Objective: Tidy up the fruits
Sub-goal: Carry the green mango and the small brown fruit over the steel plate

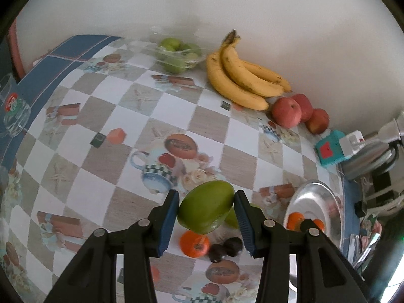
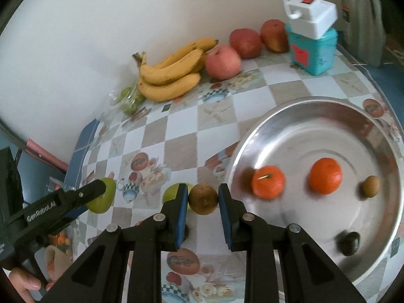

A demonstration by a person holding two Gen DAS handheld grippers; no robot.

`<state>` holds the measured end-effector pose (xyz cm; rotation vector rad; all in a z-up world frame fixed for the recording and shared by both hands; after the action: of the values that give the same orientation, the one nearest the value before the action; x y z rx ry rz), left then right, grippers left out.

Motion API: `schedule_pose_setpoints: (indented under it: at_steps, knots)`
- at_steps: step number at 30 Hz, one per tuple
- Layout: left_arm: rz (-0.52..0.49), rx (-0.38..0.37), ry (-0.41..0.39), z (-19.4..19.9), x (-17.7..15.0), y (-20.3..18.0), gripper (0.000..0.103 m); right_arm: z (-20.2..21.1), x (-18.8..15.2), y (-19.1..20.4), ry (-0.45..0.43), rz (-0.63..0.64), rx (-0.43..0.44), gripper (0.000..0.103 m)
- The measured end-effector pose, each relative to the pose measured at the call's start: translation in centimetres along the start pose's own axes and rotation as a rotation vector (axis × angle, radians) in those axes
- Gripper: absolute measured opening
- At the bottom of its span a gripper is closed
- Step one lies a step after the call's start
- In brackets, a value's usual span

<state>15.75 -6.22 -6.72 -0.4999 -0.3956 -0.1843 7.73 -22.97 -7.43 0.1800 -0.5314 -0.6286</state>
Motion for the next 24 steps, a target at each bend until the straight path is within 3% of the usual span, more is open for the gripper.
schedule_pose_setpoints:
  at_steps: [24]
  knots:
    - [-0.25, -0.066, 0.06, -1.9, -4.1, -10.7, 0.048, 4.0, 1.5, -12.6, -0.108, -0.269, -0.117, 0.025]
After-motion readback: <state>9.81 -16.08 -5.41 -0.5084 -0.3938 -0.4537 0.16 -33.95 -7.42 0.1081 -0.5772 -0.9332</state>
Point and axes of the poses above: each gripper's, at about its wrist camera, not at the fingertips, and z roughly against the way its jaws point, y to its left, x to its top, the point moved 8 cm from there along -z, roughly the way its jaws point, and after that the axes turned 8 degrees about -x, right-handed, at the moved point
